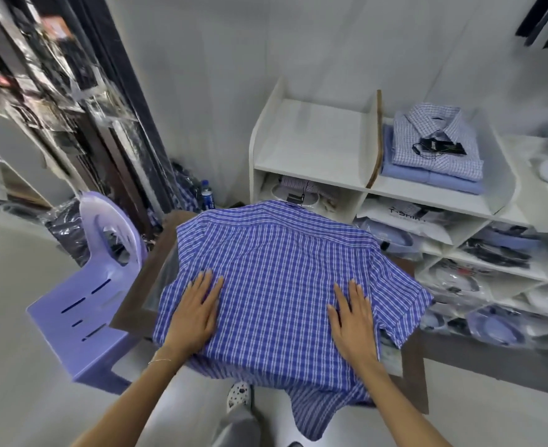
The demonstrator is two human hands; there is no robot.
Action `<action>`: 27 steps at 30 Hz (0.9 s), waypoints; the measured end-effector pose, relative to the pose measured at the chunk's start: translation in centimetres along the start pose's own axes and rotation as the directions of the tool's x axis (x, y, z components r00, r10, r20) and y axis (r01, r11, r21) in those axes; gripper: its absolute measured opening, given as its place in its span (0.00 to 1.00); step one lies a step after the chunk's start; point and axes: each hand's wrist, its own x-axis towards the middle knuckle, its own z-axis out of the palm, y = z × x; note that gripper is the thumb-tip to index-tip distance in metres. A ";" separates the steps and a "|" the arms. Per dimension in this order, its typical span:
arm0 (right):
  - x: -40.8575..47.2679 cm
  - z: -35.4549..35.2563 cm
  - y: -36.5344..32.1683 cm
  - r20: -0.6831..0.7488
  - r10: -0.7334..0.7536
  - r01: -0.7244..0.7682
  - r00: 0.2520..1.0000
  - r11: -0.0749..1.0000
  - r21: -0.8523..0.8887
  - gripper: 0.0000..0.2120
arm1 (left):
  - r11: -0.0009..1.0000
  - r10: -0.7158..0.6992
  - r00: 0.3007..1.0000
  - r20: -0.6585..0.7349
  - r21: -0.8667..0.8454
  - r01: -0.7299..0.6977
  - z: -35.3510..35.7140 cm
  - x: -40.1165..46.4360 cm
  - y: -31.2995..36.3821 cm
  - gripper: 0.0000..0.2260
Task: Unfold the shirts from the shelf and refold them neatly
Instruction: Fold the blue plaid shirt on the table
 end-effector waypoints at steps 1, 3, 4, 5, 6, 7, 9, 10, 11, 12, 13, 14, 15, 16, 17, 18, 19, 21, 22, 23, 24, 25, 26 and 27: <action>0.1 0.1 0.0 0.005 0.001 -0.001 1.000 1.000 -0.004 0.31 | 1.000 -0.009 0.999 -0.040 0.009 0.010 -0.3 -0.3 -0.3 0.24; 0.2 0.0 -0.2 -0.002 0.004 -0.004 1.000 1.000 -0.013 0.28 | 0.993 -0.114 0.975 -0.193 -0.011 0.114 -0.8 -1.2 -0.4 0.21; 0.2 -0.2 -0.5 -0.017 0.003 -0.003 1.000 1.000 -0.006 0.25 | 0.976 -0.220 0.938 -0.270 -0.060 0.211 -1.2 -1.8 -0.4 0.20; 0.2 -0.5 -0.6 -0.038 0.003 -0.003 0.999 1.000 0.014 0.21 | 0.941 -0.337 0.886 -0.317 -0.130 0.312 -1.7 -2.3 -0.6 0.19; 0.1 -0.9 -0.8 -0.060 0.002 -0.001 0.998 1.000 0.025 0.19 | 0.896 -0.443 0.833 -0.332 -0.198 0.397 -2.1 -2.7 -0.9 0.17; -0.2 -1.3 -0.9 -0.093 -0.009 0.010 0.996 1.000 0.015 0.19 | 0.856 -0.514 0.792 -0.328 -0.254 0.450 -2.3 -2.9 -1.5 0.14; -1.3 -2.1 -0.9 -0.185 -0.008 -0.002 0.983 0.999 -0.052 0.17 | 0.814 -0.568 0.770 -0.290 -0.335 0.474 -2.8 -3.1 -2.5 0.13; -2.0 -2.5 -0.8 -0.237 0.022 -0.041 0.971 0.996 -0.076 0.15 | 0.801 -0.570 0.778 -0.263 -0.389 0.455 -3.1 -3.2 -2.8 0.14; -2.8 -2.7 -0.6 -0.280 0.067 -0.095 0.958 0.992 -0.087 0.14 | 0.780 -0.571 0.786 -0.236 -0.454 0.431 -3.5 -3.1 -2.9 0.15; -3.6 -3.0 -0.3 -0.317 0.121 -0.153 0.941 0.985 -0.080 0.14 | 0.749 -0.577 0.790 -0.208 -0.521 0.410 -3.9 -3.1 -2.6 0.15; -4.3 -3.3 -0.1 -0.345 0.183 -0.214 0.921 0.975 -0.054 0.14 | 0.712 -0.587 0.790 -0.180 -0.579 0.397 -4.4 -3.1 -2.3 0.14; -5.0 -3.4 0.3 -0.363 0.247 -0.271 0.898 0.962 -0.016 0.14 | 0.678 -0.598 0.785 -0.162 -0.624 0.389 -4.8 -3.0 -2.0 0.13; -5.6 -3.6 0.5 -0.363 0.311 -0.323 0.878 0.946 0.027 0.15 | 0.644 -0.613 0.777 -0.145 -0.660 0.386 -5.0 -2.9 -1.8 0.12; -6.0 -3.7 0.8 -0.343 0.371 -0.368 0.863 0.927 0.076 0.16 | 0.607 -0.628 0.770 -0.115 -0.691 0.392 -5.1 -2.8 -1.8 0.12; -6.4 -3.7 0.9 -0.310 0.417 -0.398 0.854 0.909 0.123 0.17 | 0.567 -0.639 0.766 -0.075 -0.718 0.403 -5.0 -2.7 -2.0 0.12; -6.6 -3.7 1.0 -0.278 0.438 -0.410 0.855 0.899 0.156 0.16 | 0.525 -0.642 0.766 -0.026 -0.743 0.415 -4.8 -2.7 -2.3 0.12; -6.8 -3.6 1.0 -0.256 0.439 -0.407 0.861 0.898 0.168 0.14 | 0.489 -0.640 0.768 0.015 -0.763 0.422 -4.6 -2.7 -2.7 0.12; -7.0 -4.0 1.2 -0.248 0.435 -0.395 0.866 0.897 0.197 0.12 | 0.459 -0.634 0.772 0.045 -0.781 0.423 -4.6 -3.0 -3.3 0.11; -7.0 -4.3 1.4 -0.247 0.455 -0.399 0.856 0.883 0.246 0.12 | 0.460 -0.641 0.767 0.028 -0.786 0.413 -4.7 -3.2 -3.5 0.11; -7.0 -4.9 1.5 -0.238 0.484 -0.405 0.842 0.858 0.315 0.12 | 0.464 -0.654 0.756 0.006 -0.787 0.407 -4.8 -3.5 -3.7 0.11; -7.0 -5.3 1.7 -0.214 0.515 -0.416 0.830 0.827 0.379 0.11 | 0.469 -0.665 0.747 -0.003 -0.780 0.414 -4.8 -3.7 -4.1 0.10; -7.0 -5.6 1.8 -0.177 0.538 -0.429 0.824 0.797 0.426 0.11 | 0.475 -0.671 0.741 0.001 -0.767 0.431 -4.7 -3.9 -4.4 0.10; -7.1 -5.7 2.0 -0.133 0.559 -0.450 0.818 0.767 0.458 0.11 | 0.462 -0.680 0.733 0.024 -0.762 0.453 -4.5 -4.1 -4.6 0.09; -7.2 -5.7 2.0 -0.090 0.579 -0.471 0.810 0.735 0.487 0.11 | 0.442 -0.684 0.728 0.053 -0.763 0.471 -4.3 -4.3 -4.8 0.09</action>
